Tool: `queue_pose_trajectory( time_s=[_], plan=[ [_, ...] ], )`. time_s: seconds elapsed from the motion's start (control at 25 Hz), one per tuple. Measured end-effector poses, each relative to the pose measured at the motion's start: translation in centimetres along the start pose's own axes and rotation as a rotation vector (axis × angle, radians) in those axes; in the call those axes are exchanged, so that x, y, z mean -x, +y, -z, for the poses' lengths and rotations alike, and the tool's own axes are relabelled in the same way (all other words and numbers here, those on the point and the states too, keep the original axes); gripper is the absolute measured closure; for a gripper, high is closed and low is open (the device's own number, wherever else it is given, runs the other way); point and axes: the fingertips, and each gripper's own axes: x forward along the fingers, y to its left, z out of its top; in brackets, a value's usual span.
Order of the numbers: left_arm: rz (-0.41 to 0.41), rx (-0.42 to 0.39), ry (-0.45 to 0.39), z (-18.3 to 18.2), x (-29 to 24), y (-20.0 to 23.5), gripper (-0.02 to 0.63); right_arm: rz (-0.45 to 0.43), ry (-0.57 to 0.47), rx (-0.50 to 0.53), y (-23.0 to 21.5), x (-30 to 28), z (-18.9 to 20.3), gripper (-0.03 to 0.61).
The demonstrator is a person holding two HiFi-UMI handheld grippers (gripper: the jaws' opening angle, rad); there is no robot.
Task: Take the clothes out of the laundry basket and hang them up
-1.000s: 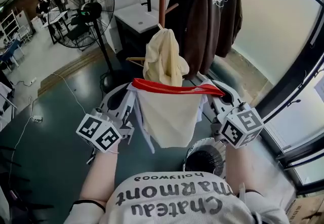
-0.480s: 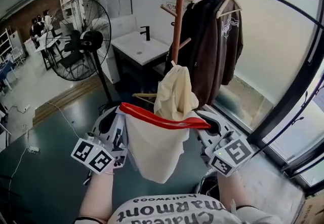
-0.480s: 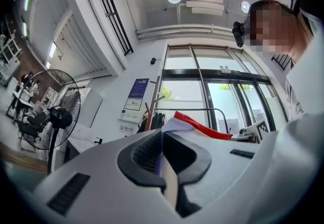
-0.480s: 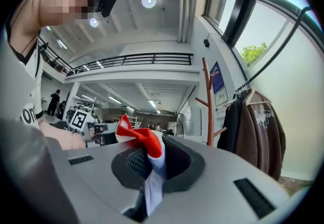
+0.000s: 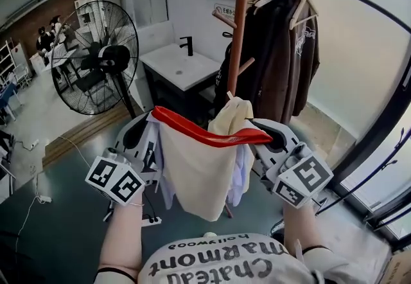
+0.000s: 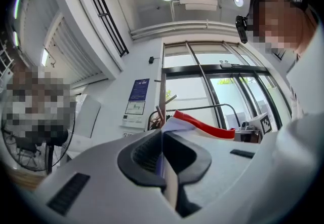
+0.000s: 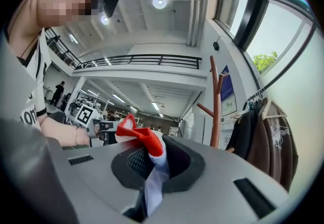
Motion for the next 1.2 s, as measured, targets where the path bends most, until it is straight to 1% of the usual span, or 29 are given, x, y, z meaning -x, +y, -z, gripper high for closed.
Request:
queue_pose_trajectory(
  time_s=[0.12, 0.24, 0.36, 0.44, 0.6, 0.76, 0.88, 0.96, 1.08, 1.2],
  plan=[
    [-0.021, -0.021, -0.012, 0.4, -3.1, 2.2, 0.598, -0.011, -0.013, 0.027, -2.5, -2.9, 0.3, 0.546],
    [-0.004, -0.013, -0.051, 0.3, -6.1, 4.0, 0.598, 0.008, -0.022, 0.054, -5.8, -5.3, 0.5, 0.546],
    [0.021, 0.008, -0.095, -0.3, -7.9, 5.5, 0.598, 0.037, -0.041, 0.082, -8.3, -6.7, 0.1, 0.546],
    [0.042, 0.009, -0.109, -0.7, -8.8, 6.1, 0.598, 0.05, -0.067, 0.112, -9.1, -7.2, -0.5, 0.546],
    [0.084, -0.011, -0.125, -2.1, -11.5, 7.6, 0.598, 0.084, -0.134, 0.216, -9.9, -8.5, -2.3, 0.545],
    [0.164, -0.02, -0.146, -3.1, -14.3, 9.0, 0.598, 0.182, -0.125, 0.235, -11.6, -9.7, -3.1, 0.546],
    [0.253, 0.013, -0.185, -3.6, -16.5, 9.8, 0.598, 0.269, -0.114, 0.243, -12.8, -10.4, -3.7, 0.546],
    [0.321, 0.03, -0.179, -3.9, -18.5, 10.5, 0.598, 0.336, -0.102, 0.254, -13.6, -11.1, -4.1, 0.545],
    [0.406, 0.032, -0.157, -4.8, -21.2, 12.1, 0.598, 0.416, -0.104, 0.25, -14.4, -12.7, -5.1, 0.545],
    [0.487, 0.055, -0.165, -5.4, -22.6, 13.2, 0.598, 0.485, -0.098, 0.258, -14.4, -13.7, -5.7, 0.546]
  ],
)
